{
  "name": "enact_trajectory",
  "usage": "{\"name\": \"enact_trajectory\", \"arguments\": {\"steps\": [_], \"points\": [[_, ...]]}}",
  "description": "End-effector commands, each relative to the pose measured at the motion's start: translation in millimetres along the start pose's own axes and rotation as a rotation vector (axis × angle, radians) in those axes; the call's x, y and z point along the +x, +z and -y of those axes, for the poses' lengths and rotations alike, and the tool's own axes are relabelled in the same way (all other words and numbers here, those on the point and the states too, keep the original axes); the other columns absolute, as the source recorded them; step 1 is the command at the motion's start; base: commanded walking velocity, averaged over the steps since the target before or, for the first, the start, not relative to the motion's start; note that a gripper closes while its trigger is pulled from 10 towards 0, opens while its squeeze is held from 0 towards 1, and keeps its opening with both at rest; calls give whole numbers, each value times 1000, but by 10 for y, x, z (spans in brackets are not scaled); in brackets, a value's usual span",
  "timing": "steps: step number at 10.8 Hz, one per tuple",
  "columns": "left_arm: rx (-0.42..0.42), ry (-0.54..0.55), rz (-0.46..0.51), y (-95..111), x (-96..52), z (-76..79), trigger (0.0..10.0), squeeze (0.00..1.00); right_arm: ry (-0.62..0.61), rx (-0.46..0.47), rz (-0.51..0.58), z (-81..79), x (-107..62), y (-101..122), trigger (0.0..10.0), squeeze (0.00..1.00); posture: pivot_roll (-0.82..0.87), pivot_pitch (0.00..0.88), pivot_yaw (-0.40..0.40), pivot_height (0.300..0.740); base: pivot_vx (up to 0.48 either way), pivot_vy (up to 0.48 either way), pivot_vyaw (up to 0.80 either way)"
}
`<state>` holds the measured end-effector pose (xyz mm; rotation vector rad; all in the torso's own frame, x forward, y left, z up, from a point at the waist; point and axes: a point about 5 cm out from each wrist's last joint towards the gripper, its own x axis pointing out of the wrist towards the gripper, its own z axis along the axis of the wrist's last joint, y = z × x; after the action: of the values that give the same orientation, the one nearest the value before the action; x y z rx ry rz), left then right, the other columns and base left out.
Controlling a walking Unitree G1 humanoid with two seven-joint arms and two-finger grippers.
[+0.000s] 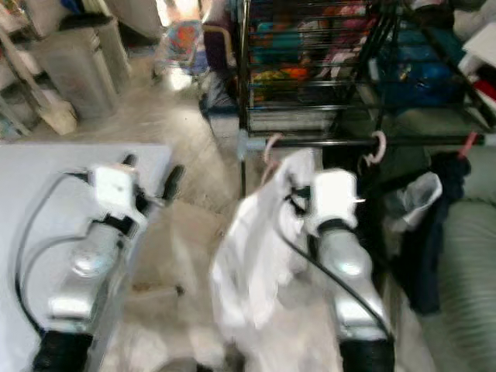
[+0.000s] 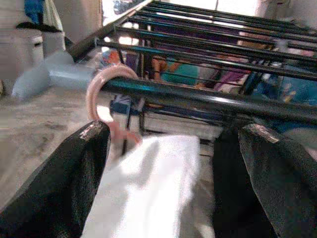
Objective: Hang hanger
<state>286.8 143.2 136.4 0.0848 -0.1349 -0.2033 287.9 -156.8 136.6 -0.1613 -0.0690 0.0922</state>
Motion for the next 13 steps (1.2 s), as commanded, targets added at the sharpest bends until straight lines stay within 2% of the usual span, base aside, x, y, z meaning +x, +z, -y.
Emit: {"name": "enact_trajectory", "arguments": {"steps": [1,2,8,9,11,12,13], "points": [[-3,-21,7,21,21,51,10000,0,-19,-13,-17,74,-37,-34,10000,0,-45,0,49,740,285,386,0],[-13,-19,6,16,18,59,10000,0,-15,-16,-21,72,-46,-48,10000,0,-46,0,48,740,262,401,0],[5,-14,-5,6,12,40,10000,0,31,-31,-72,8,-65,-120,10000,0,-41,0,41,740,0,0,0],[13,-20,-24,-8,3,16,10000,0,79,-30,-111,-59,-113,-160,10000,0,-40,0,43,740,0,0,0],[16,-26,-57,-49,-14,-26,10000,0,261,-62,-141,-132,-381,-318,10000,0,-39,0,51,740,0,0,0],[14,-31,-64,-62,-13,-15,10000,0,361,-73,-175,-147,-466,-369,10000,0,-47,0,56,740,0,0,0],[7,-51,-73,-79,3,42,10000,0,468,-77,-203,-160,-479,-375,10000,0,-55,0,61,740,0,0,0]]}}
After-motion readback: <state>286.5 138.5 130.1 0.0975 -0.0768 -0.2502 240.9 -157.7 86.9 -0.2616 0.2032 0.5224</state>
